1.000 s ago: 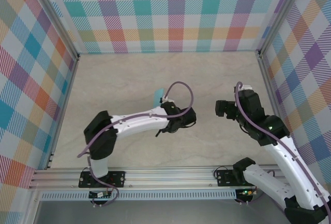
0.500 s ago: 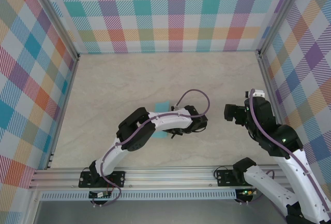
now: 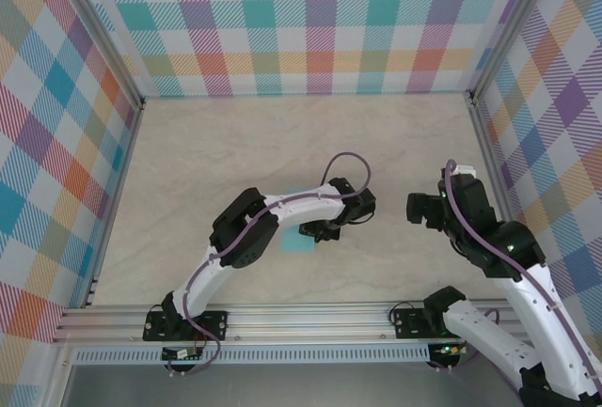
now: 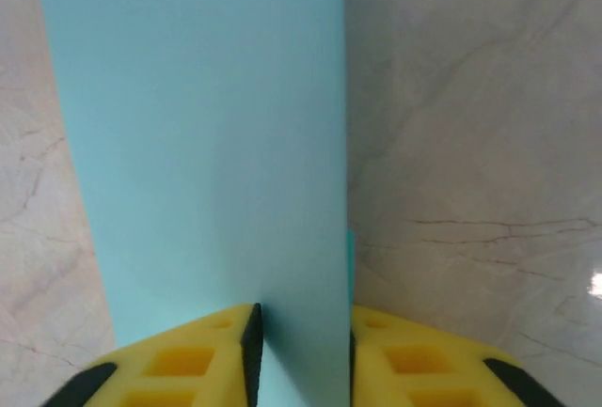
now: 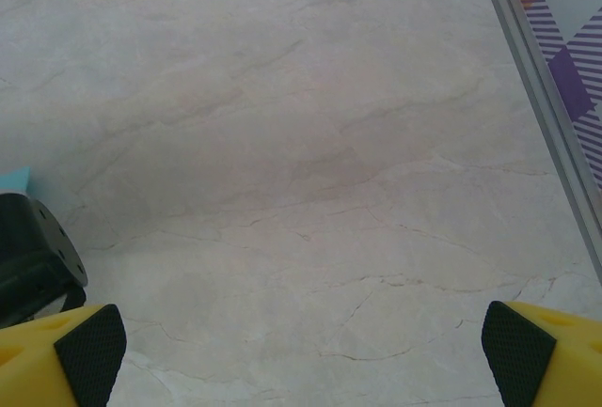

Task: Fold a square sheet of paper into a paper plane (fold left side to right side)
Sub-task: Turn over the paper at the center of the table.

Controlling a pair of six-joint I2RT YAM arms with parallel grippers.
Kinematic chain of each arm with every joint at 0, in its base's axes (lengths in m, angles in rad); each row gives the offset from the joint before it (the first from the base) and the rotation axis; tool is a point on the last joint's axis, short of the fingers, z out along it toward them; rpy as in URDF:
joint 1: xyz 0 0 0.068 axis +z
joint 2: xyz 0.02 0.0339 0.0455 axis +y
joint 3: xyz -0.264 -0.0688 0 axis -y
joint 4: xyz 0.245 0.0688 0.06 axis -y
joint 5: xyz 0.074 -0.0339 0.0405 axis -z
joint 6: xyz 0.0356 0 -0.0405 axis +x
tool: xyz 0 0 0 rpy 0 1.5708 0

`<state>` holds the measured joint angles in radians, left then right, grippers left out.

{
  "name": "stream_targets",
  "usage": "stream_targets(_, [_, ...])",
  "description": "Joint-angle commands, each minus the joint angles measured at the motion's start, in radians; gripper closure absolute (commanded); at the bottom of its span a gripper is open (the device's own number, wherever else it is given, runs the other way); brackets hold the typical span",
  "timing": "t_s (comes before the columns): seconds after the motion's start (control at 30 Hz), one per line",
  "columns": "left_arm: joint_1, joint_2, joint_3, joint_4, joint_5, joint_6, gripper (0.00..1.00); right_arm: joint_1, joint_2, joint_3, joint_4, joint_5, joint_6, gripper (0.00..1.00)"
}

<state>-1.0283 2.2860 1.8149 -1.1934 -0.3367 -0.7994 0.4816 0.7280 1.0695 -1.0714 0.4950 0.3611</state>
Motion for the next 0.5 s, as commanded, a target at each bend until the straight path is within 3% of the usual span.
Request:
stream_targets(0.0, [0.002,-0.107,-0.024,0.136,0.115,0.074,0.6,0.0,0.017,-0.002,0.006,-0.041,-0.008,0.0])
stream_targets(0.23, [0.055,-0.409,-0.274,0.396,0.217,0.158,0.34,0.001,0.055,-0.004,0.092,-0.261,-0.022,0.01])
stream_targets(0.33, [0.125,-0.557,-0.422,0.5,0.261,0.174,0.23,0.0,0.104,-0.036,0.174,-0.411,-0.007,0.04])
stream_targets(0.47, [0.267,-0.721,-0.636,0.663,0.37,0.184,0.16,0.002,0.253,-0.094,0.339,-0.627,0.053,0.12])
